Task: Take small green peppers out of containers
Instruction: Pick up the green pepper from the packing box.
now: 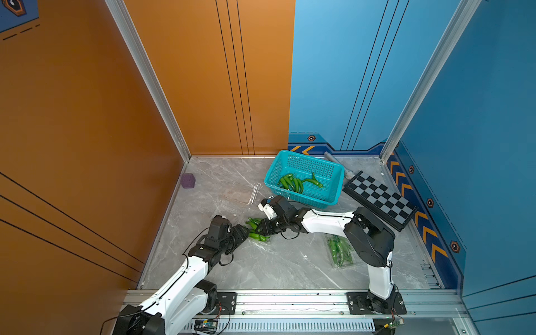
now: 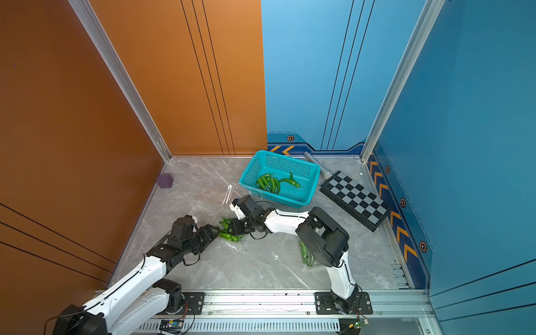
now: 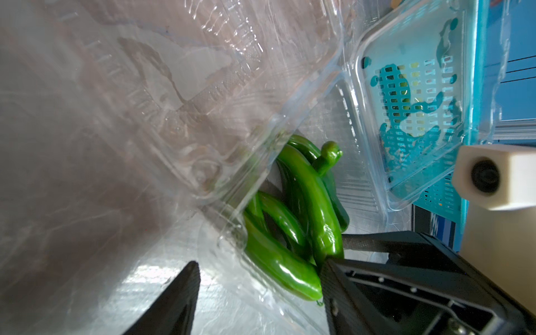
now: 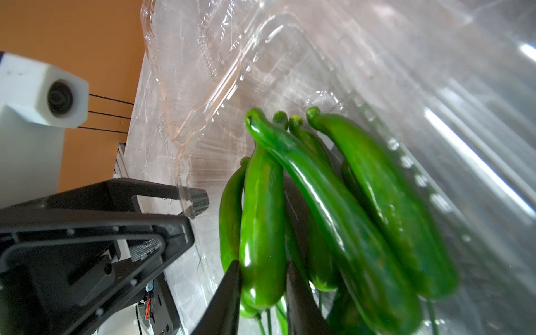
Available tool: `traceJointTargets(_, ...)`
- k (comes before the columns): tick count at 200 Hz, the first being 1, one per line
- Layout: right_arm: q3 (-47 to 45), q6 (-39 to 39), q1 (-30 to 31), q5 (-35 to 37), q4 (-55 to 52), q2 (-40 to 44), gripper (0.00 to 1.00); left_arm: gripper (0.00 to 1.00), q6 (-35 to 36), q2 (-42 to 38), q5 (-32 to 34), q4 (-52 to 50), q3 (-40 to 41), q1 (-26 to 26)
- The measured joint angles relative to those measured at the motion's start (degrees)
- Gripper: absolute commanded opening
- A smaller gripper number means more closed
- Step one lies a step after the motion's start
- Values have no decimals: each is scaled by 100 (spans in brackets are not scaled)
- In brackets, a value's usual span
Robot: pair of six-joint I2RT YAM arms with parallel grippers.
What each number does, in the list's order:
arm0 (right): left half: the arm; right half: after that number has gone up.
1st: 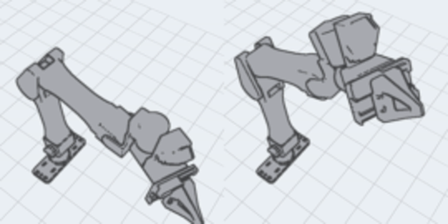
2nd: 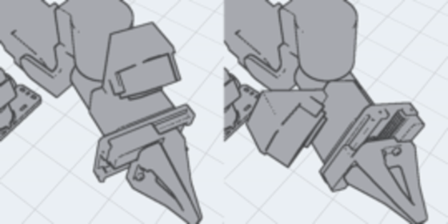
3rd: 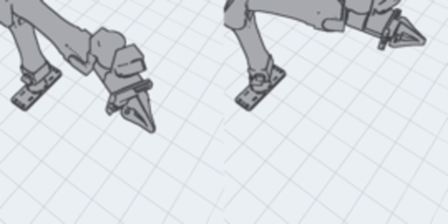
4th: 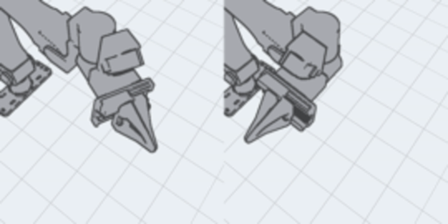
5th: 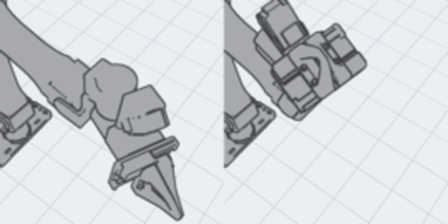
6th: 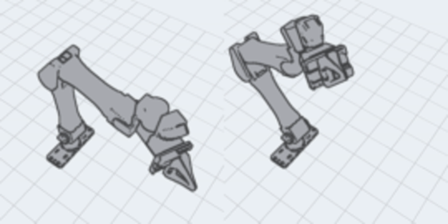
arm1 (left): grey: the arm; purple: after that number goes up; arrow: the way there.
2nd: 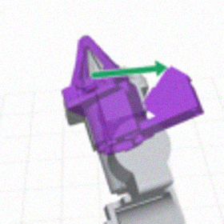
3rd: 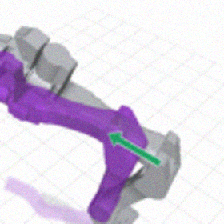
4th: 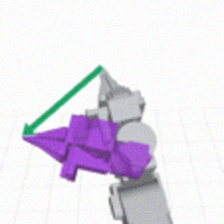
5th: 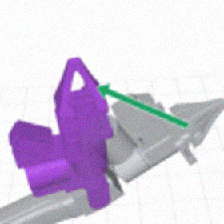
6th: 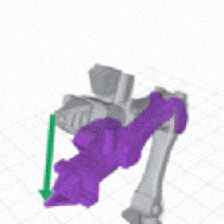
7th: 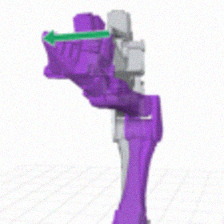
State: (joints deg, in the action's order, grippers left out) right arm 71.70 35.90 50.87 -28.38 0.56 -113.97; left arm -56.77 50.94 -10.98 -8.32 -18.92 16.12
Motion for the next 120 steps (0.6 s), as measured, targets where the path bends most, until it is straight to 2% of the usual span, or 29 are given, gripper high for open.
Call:
traceJointTargets(44, 13, 33, -2, -20, 57, -31, 11, 68, 0, 28, -17, 0, 0, 0)
traceJointTargets(120, 13, -98, -96, -13, -144, 219, 10, 68, 2, -4, -22, -9, 0, -48)
